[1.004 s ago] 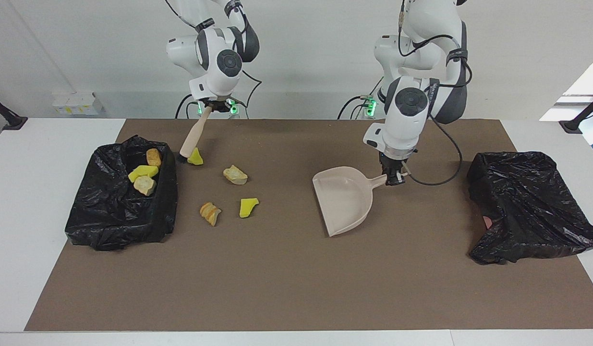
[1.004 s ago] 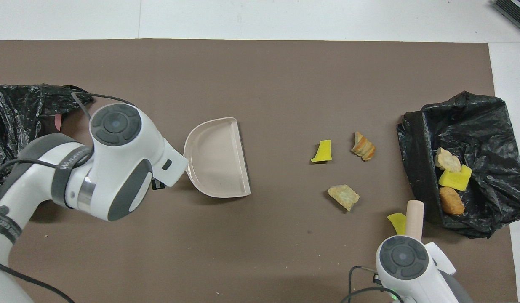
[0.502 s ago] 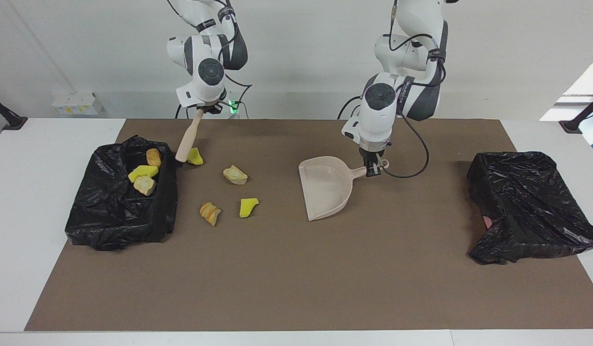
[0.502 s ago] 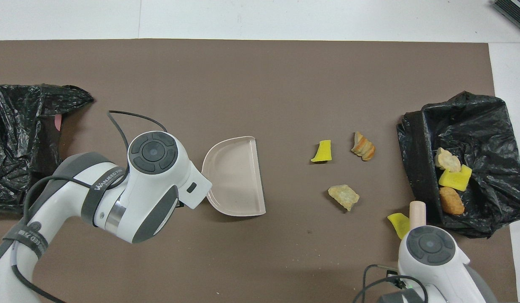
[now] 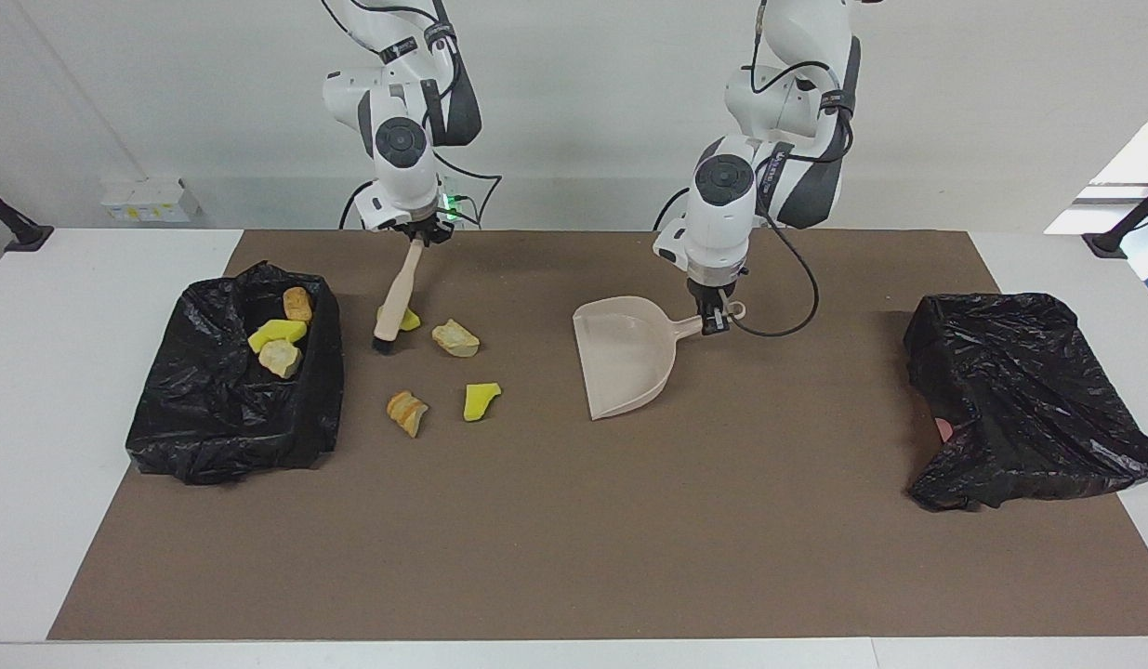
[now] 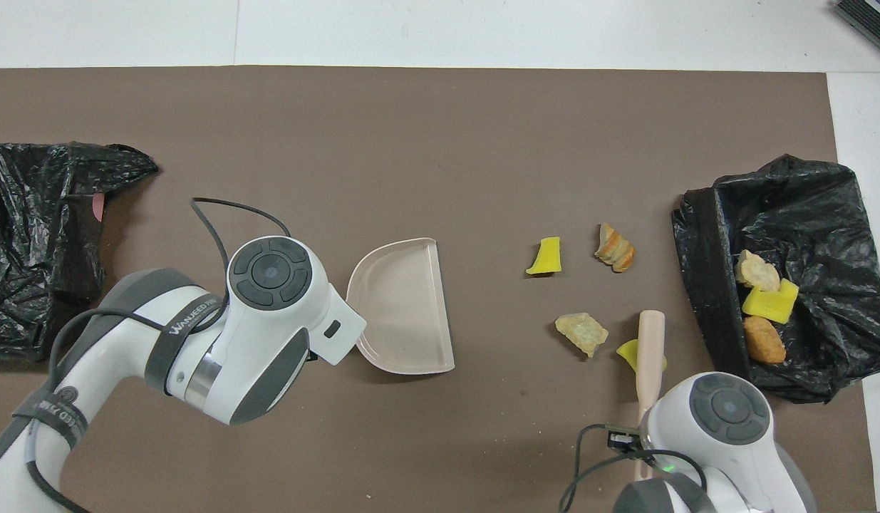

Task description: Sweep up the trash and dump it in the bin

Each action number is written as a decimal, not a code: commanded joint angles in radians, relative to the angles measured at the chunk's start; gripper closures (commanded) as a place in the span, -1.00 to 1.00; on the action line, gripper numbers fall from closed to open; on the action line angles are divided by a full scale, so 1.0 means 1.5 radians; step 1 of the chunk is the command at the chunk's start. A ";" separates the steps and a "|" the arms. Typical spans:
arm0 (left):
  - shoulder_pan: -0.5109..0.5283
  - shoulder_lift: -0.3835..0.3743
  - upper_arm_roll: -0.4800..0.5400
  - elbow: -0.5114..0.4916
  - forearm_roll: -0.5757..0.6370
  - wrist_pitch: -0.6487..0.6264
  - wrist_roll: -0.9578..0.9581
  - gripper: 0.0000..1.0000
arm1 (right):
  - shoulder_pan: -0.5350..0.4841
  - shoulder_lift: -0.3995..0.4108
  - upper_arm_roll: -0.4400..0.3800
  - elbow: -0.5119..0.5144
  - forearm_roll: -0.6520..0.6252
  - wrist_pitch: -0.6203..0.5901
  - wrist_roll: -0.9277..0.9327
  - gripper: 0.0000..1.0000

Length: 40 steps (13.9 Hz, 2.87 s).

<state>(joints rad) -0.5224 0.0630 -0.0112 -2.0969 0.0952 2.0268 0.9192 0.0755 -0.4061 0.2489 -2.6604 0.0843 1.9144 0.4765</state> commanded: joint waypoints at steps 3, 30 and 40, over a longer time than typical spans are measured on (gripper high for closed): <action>-0.014 -0.025 0.006 -0.031 0.014 0.017 -0.018 1.00 | 0.076 0.198 0.004 0.144 0.042 0.080 -0.004 1.00; -0.017 -0.042 0.006 -0.073 0.013 0.070 -0.103 1.00 | 0.150 0.377 0.021 0.504 0.019 -0.031 -0.069 1.00; -0.018 -0.042 0.006 -0.071 0.012 0.069 -0.146 1.00 | -0.009 0.376 0.016 0.491 -0.125 -0.073 -0.065 1.00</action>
<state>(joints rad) -0.5338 0.0284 -0.0125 -2.1714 0.0961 2.1040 0.7457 0.1098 0.1549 0.2652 -1.9238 -0.0554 1.8040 0.3957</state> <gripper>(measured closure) 0.687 0.731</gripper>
